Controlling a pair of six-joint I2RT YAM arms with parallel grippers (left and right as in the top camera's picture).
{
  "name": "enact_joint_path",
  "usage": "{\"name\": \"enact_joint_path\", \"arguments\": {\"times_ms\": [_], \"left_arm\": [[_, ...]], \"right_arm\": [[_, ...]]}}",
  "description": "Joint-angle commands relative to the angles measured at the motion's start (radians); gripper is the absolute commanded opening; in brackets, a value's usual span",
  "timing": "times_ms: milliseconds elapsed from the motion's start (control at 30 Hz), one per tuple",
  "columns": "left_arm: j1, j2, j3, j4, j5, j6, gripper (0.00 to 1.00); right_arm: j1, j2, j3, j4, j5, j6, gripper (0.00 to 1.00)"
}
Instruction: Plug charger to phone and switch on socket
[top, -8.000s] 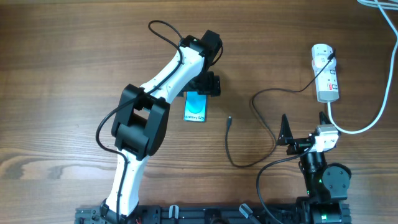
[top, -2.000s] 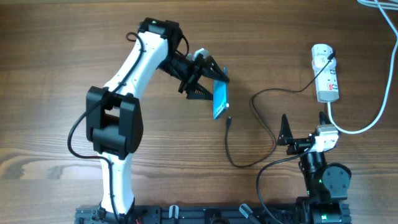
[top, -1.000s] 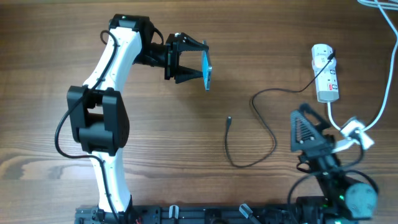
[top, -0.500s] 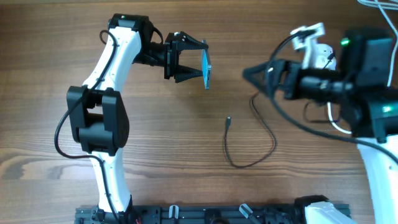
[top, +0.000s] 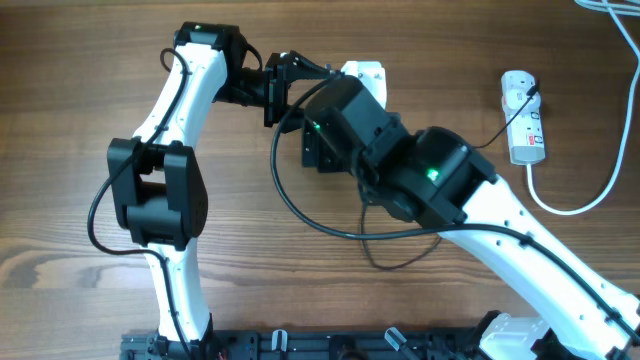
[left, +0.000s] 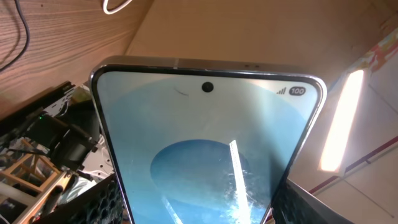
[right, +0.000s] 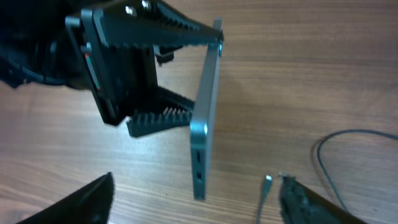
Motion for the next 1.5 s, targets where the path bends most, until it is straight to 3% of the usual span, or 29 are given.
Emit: {"name": "enact_joint_path", "arguments": {"times_ms": [0,133,300,400,1067,1467], "left_arm": [[0.005,-0.001,0.019,-0.002,0.042,-0.009,0.72],[0.005,-0.001,0.019,-0.002,0.042,-0.029,0.72],[0.005,-0.001,0.019,-0.002,0.042,-0.029,0.73],[0.005,-0.001,0.019,-0.002,0.042,-0.028,0.73],[0.005,-0.001,0.019,-0.032,0.042,-0.029,0.74],[0.005,-0.001,0.019,-0.032,0.042,-0.029,0.74]], "right_arm": [[0.006,0.043,0.022,0.025,0.047,0.021,0.76],[0.006,0.085,0.022,0.044,0.108,0.022,0.74],[0.006,0.086,0.022,0.063,0.148,0.018,0.53],[0.006,0.088,0.022,0.082,0.147,-0.026,0.47],[0.006,0.104,0.021,0.095,0.151,-0.031,0.43],[0.006,0.108,0.021,0.114,0.151,-0.031,0.18]]}}
